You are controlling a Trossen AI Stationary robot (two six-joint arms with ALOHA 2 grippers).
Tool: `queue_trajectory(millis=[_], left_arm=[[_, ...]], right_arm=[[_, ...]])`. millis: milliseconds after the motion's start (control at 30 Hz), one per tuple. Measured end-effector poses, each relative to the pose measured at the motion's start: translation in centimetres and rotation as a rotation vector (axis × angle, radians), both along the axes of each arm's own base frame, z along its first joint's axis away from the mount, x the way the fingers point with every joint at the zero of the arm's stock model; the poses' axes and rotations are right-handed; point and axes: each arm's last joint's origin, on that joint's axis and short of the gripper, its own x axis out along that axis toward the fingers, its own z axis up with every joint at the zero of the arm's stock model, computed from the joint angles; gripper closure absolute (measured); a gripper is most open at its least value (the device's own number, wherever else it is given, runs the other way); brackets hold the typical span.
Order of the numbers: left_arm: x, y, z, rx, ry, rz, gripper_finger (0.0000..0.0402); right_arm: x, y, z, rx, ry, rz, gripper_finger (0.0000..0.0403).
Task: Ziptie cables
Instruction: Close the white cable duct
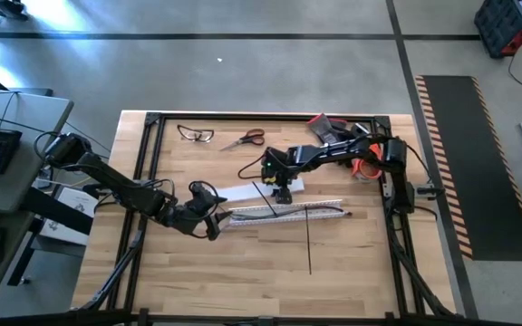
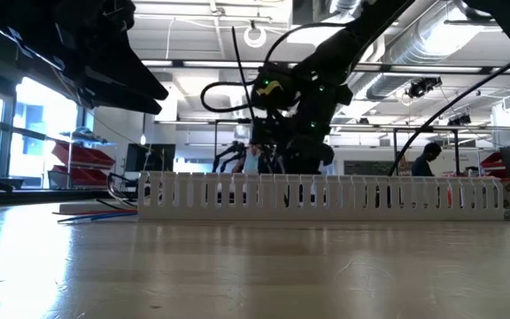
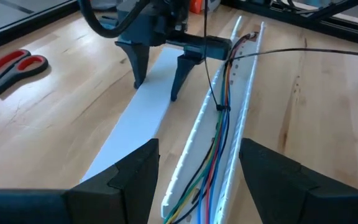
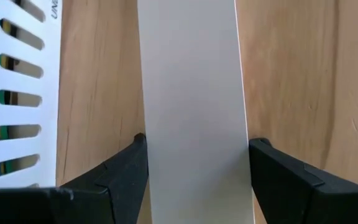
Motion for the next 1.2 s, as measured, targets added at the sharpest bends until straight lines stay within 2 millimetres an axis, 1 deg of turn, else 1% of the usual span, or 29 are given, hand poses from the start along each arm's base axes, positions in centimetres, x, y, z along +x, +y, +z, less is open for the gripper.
queue_trajectory(millis=[67, 200, 333, 400, 467, 533, 600, 667, 733, 800, 900, 967, 1100, 1200], left_arm=[[0.0, 0.0, 0.0, -0.001, 0.0, -0.002, 0.0198], [0.0, 0.0, 0.0, -0.008, -0.005, 0.001, 0.0198], [0.0, 0.0, 0.1, -0.01, -0.009, 0.001, 0.0198], [0.0, -0.1, 0.1, -0.01, -0.008, 0.0, 0.0198], [0.0, 0.0, 0.0, -0.01, -0.005, -0.001, 0.0198], [0.0, -0.1, 0.0, -0.011, 0.002, -0.007, 0.0198], [0.0, -0.1, 0.0, -0.013, 0.002, -0.01, 0.0198], [0.0, -0.1, -0.1, -0.012, 0.011, -0.013, 0.0198], [0.0, -0.1, 0.0, -0.013, 0.008, -0.013, 0.0198], [0.0, -0.1, 0.0, -0.014, 0.008, -0.013, 0.0198], [0.0, -0.1, 0.0, -0.015, 0.007, -0.015, 0.0198], [0.0, -0.1, 0.0, -0.015, 0.008, -0.015, 0.0198], [0.0, 0.0, 0.0, -0.014, 0.005, -0.009, 0.0198], [0.0, 0.0, 0.0, -0.015, 0.004, -0.009, 0.0198]], right_arm=[[0.3, -0.1, 0.3, -0.013, -0.008, 0.019, 0.0166], [0.7, 0.0, 1.7, -0.009, -0.049, 0.054, 0.0159], [0.9, 0.0, 3.6, -0.012, -0.126, 0.096, 0.0123], [1.0, -0.1, 3.8, 0.037, -0.157, 0.116, 0.0101], [1.2, 0.0, 3.5, 0.101, -0.195, 0.151, 0.0081], [2.0, 0.3, 3.4, 0.108, -0.273, 0.195, 0.0064], [3.0, 0.9, 2.9, 0.061, -0.337, 0.237, 0.0054], [3.9, 1.3, 1.8, 0.003, -0.382, 0.255, 0.0051], [4.5, 1.5, 0.9, -0.018, -0.421, 0.27, 0.005], [5.0, 1.6, 0.7, -0.043, -0.454, 0.267, 0.005], [5.0, 1.4, -0.2, -0.048, -0.416, 0.213, 0.0056], [4.8, 0.9, -0.4, -0.056, -0.396, 0.188, 0.0067], [4.1, -0.3, -0.9, -0.008, -0.312, 0.111, 0.0092], [3.6, -1.4, -1.1, -0.011, -0.264, 0.026, 0.0106]])
